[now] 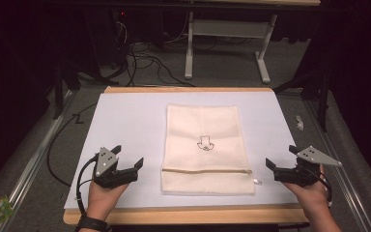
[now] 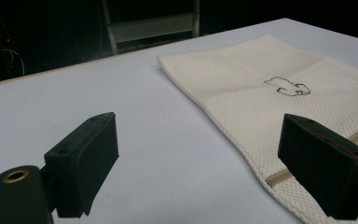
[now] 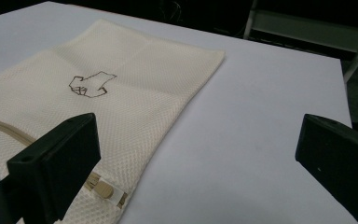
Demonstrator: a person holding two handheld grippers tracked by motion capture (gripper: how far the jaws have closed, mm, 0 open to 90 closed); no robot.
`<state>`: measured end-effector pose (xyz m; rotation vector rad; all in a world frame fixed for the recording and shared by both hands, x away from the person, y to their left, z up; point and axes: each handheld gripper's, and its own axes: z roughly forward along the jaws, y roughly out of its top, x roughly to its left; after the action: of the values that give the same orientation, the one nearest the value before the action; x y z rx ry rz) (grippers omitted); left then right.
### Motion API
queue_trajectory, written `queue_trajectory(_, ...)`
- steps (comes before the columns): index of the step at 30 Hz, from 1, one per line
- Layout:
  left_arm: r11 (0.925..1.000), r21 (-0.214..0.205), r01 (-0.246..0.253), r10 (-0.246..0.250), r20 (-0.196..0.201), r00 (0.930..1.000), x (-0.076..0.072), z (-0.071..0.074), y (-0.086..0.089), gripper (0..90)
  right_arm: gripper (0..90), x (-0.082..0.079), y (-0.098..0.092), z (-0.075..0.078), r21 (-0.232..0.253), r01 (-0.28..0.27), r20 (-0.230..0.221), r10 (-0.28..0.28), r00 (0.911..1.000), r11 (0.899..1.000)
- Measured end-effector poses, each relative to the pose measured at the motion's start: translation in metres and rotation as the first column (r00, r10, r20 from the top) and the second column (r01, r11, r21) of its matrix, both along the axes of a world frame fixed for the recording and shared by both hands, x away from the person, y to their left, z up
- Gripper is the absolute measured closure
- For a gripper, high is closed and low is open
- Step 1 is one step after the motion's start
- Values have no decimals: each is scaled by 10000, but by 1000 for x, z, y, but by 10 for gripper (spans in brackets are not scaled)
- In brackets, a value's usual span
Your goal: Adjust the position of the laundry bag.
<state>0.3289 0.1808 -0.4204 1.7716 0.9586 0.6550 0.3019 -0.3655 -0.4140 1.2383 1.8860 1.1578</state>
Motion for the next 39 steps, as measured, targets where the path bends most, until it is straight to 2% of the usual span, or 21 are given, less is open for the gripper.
queue_trajectory(4,10000,-33,24,-24,-74,10000,1,0,0,127,2,2,2,-3,-49,-79,-123,78,9999,10000)
queue_trajectory(10,9998,69,204,-203,-170,9996,1,-2,-4,137,5,0,0,-2,43,19,-80,-18,10000,10000)
queue_trajectory(15,9997,-24,224,-224,-238,9995,1,-2,-3,146,14,0,-1,-2,43,52,-102,-52,9999,10000)
queue_trajectory(19,9996,-167,217,-222,-306,9993,1,-1,-2,151,74,-1,-1,-2,200,1,-151,2,9999,9998)
queue_trajectory(23,9996,-62,271,-273,-347,9990,1,-3,-4,153,109,-1,-1,-2,233,-28,-166,32,9999,9997)
queue_trajectory(24,9994,-11,349,-349,-390,9986,2,-4,-6,156,148,0,-2,-4,275,-86,-255,93,9996,9996)
queue_trajectory(27,9990,-7,449,-449,-471,9979,2,-5,-8,157,174,1,-2,-6,332,-157,-366,170,9992,9993)
queue_trajectory(28,9987,-12,517,-517,-520,9973,2,-6,-9,160,223,1,-1,-8,426,-275,-481,295,9984,9987)
queue_trajectory(30,9983,-69,584,-588,-603,9965,2,-7,-11,160,257,2,-1,-8,426,-312,-518,334,9981,9986)
queue_trajectory(31,9983,-46,584,-586,-599,9965,2,-7,-12,160,305,1,0,-9,440,-275,-551,299,9980,9987)
queue_trajectory(32,9976,-119,679,-685,-643,9956,2,-8,-13,176,401,1,0,-11,448,-388,-573,413,9975,9982)
queue_trajectory(33,9976,-119,679,-685,-643,9956,2,-8,-13,199,401,1,0,-11,448,-388,-573,413,9975,9982)
queue_trajectory(34,9961,-160,862,-871,-633,9942,1,-7,-13,241,491,1,1,-13,481,-473,-733,507,9960,9977)
queue_trajectory(39,9958,-72,909,-912,-622,9939,0,-7,-16,256,569,2,4,-15,583,-615,-974,670,9930,9964)
